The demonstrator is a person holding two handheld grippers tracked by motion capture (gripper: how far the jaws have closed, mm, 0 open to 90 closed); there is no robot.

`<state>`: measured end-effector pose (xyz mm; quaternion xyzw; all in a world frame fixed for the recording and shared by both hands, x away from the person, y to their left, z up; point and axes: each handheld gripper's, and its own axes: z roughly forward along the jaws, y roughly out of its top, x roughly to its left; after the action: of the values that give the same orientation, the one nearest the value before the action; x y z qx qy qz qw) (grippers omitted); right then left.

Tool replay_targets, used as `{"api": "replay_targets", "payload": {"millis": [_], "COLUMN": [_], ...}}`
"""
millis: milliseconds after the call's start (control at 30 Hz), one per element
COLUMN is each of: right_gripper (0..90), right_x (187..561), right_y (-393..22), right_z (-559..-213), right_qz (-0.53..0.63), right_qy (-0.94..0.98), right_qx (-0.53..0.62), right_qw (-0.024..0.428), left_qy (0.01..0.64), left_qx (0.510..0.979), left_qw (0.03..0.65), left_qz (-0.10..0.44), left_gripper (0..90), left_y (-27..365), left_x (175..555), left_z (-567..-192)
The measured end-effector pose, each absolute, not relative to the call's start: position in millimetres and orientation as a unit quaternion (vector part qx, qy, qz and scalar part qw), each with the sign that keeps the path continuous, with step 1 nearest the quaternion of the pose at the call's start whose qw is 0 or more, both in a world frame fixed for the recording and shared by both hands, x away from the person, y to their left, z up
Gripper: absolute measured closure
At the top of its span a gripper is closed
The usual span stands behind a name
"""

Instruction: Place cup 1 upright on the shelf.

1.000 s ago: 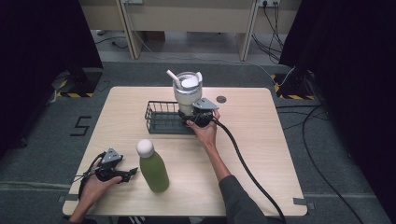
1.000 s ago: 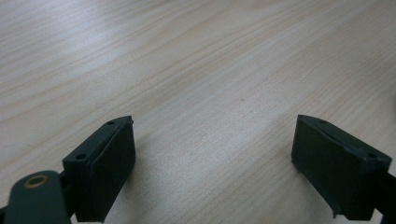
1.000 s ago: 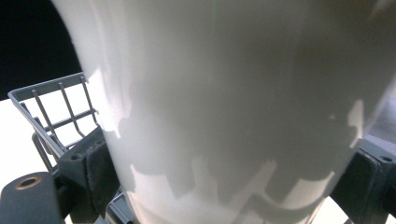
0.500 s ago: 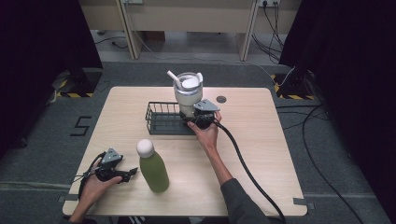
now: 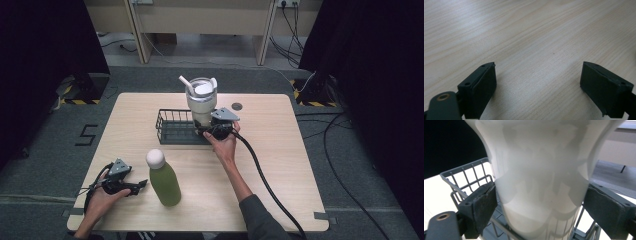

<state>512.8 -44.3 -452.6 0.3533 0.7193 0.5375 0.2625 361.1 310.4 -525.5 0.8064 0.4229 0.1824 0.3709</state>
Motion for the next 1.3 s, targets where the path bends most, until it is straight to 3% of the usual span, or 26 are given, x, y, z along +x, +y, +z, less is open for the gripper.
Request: {"api": "replay_targets", "payload": {"millis": [1300], "right_gripper": [14.9], "right_x": [434], "right_y": [-106], "right_z": [-449], "right_qz": [0.564], "right_qy": [0.714], "right_qx": [0.329], "right_qw": [0.254], "left_qy": [0.423], "left_qx": [0.807], "left_qw": [0.37], "left_qz": [0.182], "left_gripper": [12.9], "left_y": [311], "left_x": [361], "left_z": [-525]}}
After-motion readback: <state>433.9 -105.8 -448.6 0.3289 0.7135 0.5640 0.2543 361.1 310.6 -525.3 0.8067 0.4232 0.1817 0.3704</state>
